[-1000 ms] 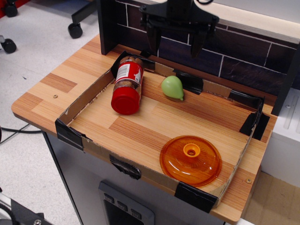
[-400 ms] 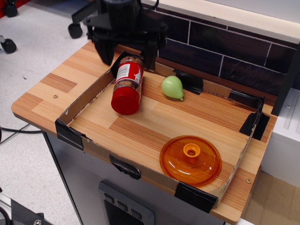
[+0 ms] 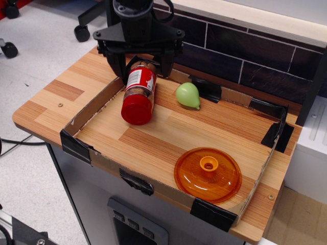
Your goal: Upright basil bottle
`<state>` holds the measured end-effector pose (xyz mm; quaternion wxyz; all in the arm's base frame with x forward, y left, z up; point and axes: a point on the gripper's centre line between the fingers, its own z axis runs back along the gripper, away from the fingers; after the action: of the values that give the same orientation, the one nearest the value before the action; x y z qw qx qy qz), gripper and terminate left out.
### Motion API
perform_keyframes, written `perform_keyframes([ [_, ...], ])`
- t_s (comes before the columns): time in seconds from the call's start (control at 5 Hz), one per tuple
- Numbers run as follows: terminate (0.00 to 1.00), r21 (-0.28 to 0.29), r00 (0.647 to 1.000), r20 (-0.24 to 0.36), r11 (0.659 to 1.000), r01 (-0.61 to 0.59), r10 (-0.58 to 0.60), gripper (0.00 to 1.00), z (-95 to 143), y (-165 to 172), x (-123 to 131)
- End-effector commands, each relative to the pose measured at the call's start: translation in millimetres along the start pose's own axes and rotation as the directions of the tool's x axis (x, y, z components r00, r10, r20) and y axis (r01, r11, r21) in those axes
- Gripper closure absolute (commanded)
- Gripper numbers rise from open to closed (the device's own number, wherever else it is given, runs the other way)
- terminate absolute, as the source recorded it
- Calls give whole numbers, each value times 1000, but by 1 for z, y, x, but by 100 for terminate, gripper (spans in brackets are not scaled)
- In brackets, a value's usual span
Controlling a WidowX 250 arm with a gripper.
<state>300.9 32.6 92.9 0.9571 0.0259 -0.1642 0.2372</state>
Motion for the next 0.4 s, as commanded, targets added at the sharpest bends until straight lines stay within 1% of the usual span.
perform_keyframes([
  [0.0, 0, 77, 998, -2, 995, -59, 59, 0, -11, 4, -2],
  [0.2, 0, 105, 998, -9, 993, -60, 62, 0, -22, 8, -6],
])
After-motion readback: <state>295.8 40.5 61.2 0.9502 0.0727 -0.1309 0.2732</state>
